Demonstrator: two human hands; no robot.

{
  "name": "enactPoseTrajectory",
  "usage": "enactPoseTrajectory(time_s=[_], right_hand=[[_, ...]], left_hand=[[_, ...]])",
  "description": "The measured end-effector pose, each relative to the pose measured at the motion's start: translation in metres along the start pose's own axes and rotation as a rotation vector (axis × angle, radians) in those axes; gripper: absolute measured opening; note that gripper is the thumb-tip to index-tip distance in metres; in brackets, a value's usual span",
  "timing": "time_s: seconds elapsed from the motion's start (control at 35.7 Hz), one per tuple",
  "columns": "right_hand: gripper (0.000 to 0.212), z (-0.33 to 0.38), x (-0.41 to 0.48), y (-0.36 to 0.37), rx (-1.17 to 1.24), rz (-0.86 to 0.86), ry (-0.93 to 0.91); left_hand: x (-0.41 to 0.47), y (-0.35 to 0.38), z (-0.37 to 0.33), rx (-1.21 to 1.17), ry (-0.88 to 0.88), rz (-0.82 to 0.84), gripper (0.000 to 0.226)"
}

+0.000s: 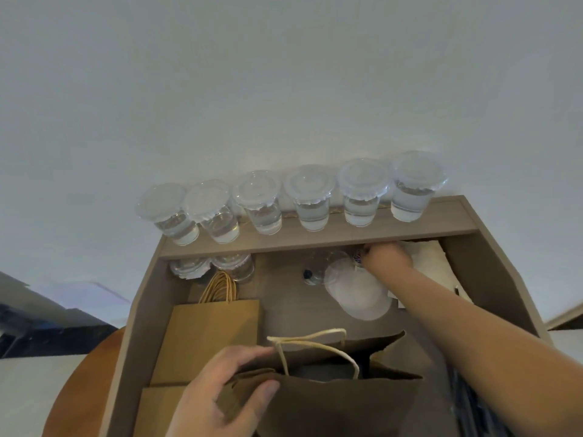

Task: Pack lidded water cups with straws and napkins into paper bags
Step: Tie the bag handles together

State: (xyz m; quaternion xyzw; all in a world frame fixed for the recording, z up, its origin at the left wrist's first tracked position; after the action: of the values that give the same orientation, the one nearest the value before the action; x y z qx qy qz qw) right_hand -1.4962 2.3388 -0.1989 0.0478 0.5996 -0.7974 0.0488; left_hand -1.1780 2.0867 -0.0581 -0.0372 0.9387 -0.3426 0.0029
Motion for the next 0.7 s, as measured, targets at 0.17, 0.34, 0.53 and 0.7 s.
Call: enactPoseTrajectory(time_s=[0.17,0.34,0.53,0.7], right_hand=[[0.021,-0.003,-0.011,0.0,0.151,-0.196,-0.078],[0.008,-0.017,-0.053,-0.009,0.434,-0.13,-0.11],[0.012,-0.014,-0.143,-0.054,0.868,0.135,-0.106],[0.012,0.014,-0.199,-0.139,0.939,0.477,-0.434]], left_hand=[[-0.002,-0.001,-0.003,0.015,0.0,0.017,0.046],[-0.004,-0.003,0.0,0.075,-0.009,0.014,0.047],[-0.008,-0.008,0.006,0.023,-0.024,0.029,0.055],[0.025,-0.015,-0.036,-0.033,0.053,-0.061,0.03]])
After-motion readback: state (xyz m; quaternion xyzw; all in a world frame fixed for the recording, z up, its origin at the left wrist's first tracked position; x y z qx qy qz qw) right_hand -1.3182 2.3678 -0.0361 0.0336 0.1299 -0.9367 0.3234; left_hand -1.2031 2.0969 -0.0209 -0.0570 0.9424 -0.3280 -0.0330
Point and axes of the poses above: each hand's wrist, its own x-axis towards the middle knuckle, its own y-axis out of the palm, z = x × y, the point moved 2 cm from there along x, towards the middle knuckle, and after that the axes turned 1 degree about y, right-handed, at the moved point
